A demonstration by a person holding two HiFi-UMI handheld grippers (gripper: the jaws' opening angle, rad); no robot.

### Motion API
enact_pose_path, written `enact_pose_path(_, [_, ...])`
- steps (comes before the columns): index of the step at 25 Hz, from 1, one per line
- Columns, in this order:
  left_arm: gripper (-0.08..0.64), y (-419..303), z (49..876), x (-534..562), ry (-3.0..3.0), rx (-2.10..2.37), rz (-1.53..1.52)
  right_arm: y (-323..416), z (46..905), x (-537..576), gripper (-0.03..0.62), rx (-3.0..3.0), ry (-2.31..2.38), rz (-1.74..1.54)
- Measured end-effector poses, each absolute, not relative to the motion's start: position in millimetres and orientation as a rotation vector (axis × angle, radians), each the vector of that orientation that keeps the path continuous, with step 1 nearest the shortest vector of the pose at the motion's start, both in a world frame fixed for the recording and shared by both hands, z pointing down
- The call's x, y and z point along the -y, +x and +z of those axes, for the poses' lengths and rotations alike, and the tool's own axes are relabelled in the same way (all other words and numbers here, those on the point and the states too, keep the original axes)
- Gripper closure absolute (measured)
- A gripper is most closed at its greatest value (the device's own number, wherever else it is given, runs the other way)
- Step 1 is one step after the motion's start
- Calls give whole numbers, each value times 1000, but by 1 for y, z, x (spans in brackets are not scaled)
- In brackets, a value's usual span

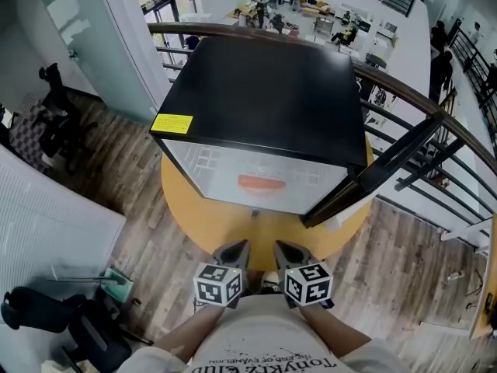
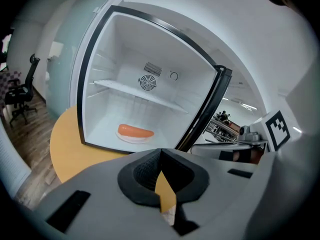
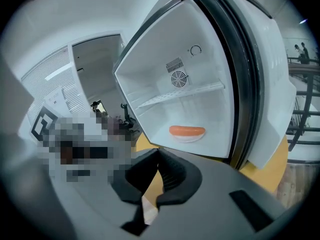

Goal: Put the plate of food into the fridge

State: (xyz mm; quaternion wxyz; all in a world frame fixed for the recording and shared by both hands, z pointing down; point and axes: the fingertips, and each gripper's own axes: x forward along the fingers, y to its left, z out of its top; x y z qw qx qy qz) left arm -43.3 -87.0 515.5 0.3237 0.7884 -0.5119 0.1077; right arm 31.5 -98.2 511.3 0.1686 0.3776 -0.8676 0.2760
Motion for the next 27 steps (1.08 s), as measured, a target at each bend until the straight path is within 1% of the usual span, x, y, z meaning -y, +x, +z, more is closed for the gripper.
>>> enact_pose_path(9, [535,-41,516,78,2088,1347,288,22,514,85,566,2465,1023,734])
enact_pose_path(27, [535,-39,517,79,2108,1317,290,25,517,86,566,2459,1046,773])
